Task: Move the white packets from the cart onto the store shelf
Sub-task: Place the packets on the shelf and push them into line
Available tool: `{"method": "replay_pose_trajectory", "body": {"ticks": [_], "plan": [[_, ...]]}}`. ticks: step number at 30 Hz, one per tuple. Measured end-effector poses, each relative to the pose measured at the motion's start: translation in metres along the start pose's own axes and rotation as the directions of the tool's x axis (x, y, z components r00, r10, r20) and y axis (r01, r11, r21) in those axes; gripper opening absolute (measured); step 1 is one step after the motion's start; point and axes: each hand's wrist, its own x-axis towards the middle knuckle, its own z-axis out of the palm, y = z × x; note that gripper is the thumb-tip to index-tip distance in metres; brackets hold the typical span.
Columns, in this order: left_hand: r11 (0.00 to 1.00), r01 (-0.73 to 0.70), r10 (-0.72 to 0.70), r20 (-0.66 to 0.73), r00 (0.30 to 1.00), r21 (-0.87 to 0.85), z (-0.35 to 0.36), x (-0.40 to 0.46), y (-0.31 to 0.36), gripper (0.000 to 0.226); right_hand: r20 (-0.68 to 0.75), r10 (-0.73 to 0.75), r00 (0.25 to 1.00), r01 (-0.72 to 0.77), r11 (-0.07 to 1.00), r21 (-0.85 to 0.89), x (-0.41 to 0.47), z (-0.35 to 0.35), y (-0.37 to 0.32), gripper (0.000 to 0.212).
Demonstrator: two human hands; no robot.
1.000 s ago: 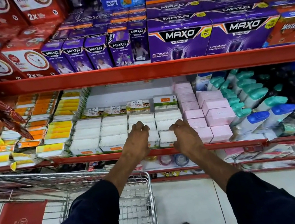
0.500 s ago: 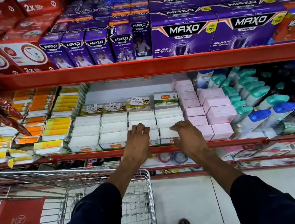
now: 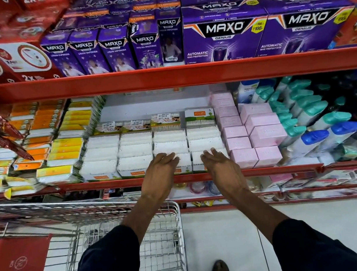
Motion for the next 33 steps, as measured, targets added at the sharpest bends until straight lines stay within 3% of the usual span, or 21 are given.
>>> {"method": "replay_pose_trajectory", "body": {"ticks": [16, 21, 27, 33], "plan": [[0.999, -0.01, 0.01, 0.002, 1.0, 0.033, 0.007, 0.0, -0.004, 0.049, 0.022, 0.011, 1.0, -0.01, 0.999, -0.03, 0.003, 0.004, -0.005, 0.053], [1.0, 0.0, 0.0, -0.003, 1.0, 0.017, 0.008, -0.003, -0.003, 0.051, 0.01, -0.007, 1.0, 0.008, 0.999, -0.04, 0.001, 0.002, -0.005, 0.042], [1.0, -0.008, 0.007, -0.064, 0.998, -0.009, 0.003, -0.023, -0.012, 0.046, -0.127, -0.076, 0.989, 0.077, 0.997, 0.001, 0.002, 0.017, -0.008, 0.038], [0.994, 0.112, -0.111, -0.092, 0.99, -0.001, -0.004, -0.062, -0.066, 0.057, -0.093, -0.196, 0.976, 0.201, 0.979, 0.046, 0.01, 0.024, -0.055, 0.05]]}}
